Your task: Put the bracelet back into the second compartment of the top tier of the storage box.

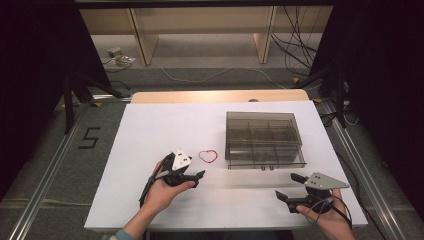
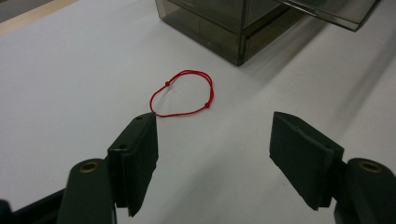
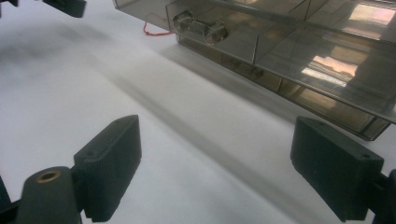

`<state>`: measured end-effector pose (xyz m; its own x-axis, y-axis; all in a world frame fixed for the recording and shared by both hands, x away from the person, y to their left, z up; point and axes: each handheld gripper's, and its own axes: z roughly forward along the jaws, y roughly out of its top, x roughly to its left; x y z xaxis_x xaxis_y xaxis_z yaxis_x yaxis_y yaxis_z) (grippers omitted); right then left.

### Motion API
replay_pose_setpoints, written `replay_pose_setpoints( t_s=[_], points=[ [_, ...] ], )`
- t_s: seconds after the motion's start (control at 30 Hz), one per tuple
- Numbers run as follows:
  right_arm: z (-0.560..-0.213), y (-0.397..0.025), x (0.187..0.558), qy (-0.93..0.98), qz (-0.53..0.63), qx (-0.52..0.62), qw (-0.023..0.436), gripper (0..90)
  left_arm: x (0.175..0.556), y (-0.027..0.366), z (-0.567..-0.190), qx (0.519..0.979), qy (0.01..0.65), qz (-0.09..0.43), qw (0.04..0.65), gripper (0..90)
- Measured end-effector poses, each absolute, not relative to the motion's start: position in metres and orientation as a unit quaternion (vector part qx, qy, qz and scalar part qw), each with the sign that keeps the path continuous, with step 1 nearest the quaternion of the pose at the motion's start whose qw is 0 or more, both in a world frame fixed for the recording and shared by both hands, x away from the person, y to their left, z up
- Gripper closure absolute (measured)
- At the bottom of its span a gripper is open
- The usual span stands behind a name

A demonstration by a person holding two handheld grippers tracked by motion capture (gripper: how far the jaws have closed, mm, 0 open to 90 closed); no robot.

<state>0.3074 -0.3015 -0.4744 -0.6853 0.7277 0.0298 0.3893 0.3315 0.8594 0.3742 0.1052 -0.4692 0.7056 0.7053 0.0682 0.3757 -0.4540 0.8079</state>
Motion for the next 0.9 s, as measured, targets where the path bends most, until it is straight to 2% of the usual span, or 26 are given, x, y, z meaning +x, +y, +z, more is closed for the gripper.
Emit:
replay_pose_setpoints(
  t_s=[0.57, 0.9],
  points=[
    [-0.475, -0.301, 0.308, 0.797, 0.456, 0.351, 0.184, 17.2, 0.415, 0.073, -0.485, 0.848, 0.299, 0.196, 0.390, 54.6],
    [-0.475, -0.302, 0.308, 0.797, 0.457, 0.349, 0.184, 17.2, 0.428, 0.068, -0.494, 0.854, 0.301, 0.173, 0.387, 60.4]
  ],
)
